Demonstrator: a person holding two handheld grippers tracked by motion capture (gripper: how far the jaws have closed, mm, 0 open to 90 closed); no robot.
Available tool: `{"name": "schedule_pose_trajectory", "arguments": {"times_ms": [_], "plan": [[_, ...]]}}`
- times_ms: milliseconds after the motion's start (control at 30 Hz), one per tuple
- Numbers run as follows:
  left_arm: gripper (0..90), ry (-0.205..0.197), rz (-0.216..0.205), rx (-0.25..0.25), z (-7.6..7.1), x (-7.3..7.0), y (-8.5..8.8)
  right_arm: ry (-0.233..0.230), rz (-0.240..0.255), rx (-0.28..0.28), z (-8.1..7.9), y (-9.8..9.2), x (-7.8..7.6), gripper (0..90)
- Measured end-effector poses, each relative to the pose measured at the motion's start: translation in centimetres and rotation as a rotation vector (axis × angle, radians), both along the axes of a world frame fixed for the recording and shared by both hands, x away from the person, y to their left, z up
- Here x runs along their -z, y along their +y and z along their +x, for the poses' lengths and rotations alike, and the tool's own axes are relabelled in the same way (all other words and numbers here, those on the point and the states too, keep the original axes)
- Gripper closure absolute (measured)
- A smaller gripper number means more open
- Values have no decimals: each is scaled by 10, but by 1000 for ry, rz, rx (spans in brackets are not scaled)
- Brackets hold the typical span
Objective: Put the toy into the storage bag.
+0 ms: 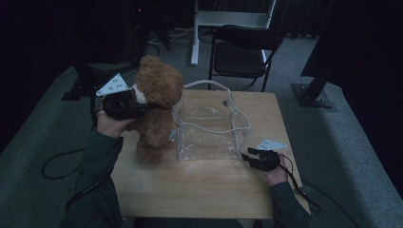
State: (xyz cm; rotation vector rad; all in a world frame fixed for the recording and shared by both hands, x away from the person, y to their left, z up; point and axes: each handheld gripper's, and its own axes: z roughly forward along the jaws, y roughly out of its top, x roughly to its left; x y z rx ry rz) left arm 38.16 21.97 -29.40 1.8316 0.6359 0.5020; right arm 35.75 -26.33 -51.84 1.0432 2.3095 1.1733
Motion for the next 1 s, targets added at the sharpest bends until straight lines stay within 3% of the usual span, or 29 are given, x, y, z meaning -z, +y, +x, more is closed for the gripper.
{"name": "schedule_pose_trajectory", "arguments": {"times_ms": [1000], "plan": [[439, -3, 0, -20, 13, -15, -2, 6, -2, 0, 0, -1, 1, 555]]}}
